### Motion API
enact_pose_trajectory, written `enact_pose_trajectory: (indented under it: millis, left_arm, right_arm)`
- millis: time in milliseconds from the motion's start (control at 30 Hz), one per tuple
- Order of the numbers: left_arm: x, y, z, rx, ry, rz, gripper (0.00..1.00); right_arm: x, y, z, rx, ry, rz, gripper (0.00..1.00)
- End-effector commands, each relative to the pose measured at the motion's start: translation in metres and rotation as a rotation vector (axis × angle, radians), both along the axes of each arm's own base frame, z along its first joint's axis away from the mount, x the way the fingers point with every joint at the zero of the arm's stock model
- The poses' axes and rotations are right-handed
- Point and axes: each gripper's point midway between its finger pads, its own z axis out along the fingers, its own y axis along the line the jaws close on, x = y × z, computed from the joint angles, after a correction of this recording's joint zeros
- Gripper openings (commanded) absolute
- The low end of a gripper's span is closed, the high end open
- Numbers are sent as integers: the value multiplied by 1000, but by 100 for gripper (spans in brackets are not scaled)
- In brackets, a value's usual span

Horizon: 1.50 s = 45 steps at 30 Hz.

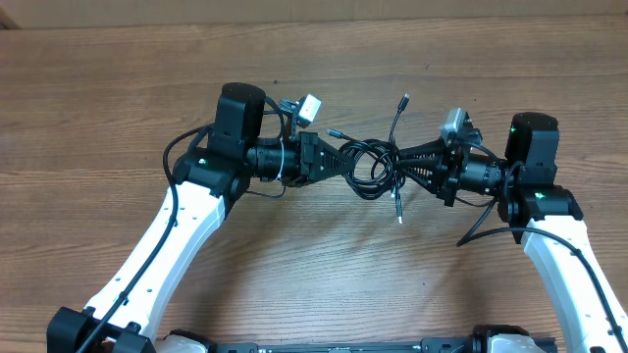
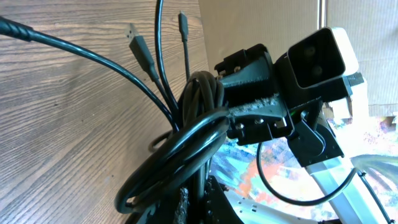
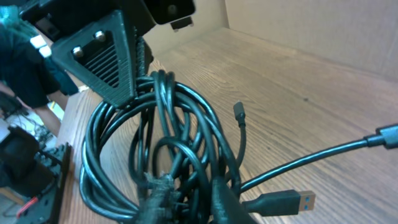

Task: Untangle cables

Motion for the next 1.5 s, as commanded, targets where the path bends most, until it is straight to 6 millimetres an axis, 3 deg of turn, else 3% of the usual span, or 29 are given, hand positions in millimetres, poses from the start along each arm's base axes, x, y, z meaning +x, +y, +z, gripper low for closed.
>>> enact_pose_trajectory:
  millis: [0, 133, 433, 533, 633, 1033, 1267, 1400, 1467]
  left_arm:
    - [-6, -4, 17, -25, -43, -22, 4]
    - [-6, -4, 17, -25, -40, -20, 4]
    - [-6, -4, 17, -25, -40, -20, 4]
    - [-6, -4, 17, -25, -40, -21, 4]
    - [-6, -4, 18, -26, -40, -20, 4]
    - [-17, -16, 20, -38, -42, -64, 4]
    - [-23, -24, 33, -88, -100, -120, 4]
    - [-23, -24, 33, -89, -102, -119, 4]
    - [-23, -24, 33, -89, -102, -119, 4]
  right_arm:
    - [0, 2, 8, -3, -30, 7, 10]
    - [0, 2, 8, -7, -30, 1, 4]
    - [6, -2, 2, -35, -21, -36, 4]
    - [7, -3, 0, -44, -14, -47, 27]
    - [6, -3, 0, -44, -10, -47, 39]
    - [12, -7, -5, -74, -9, -85, 39]
    - [12, -7, -5, -74, -9, -85, 28]
    - [12, -7, -5, -74, -5, -85, 29]
    - [12, -7, -6, -74, -5, -86, 36]
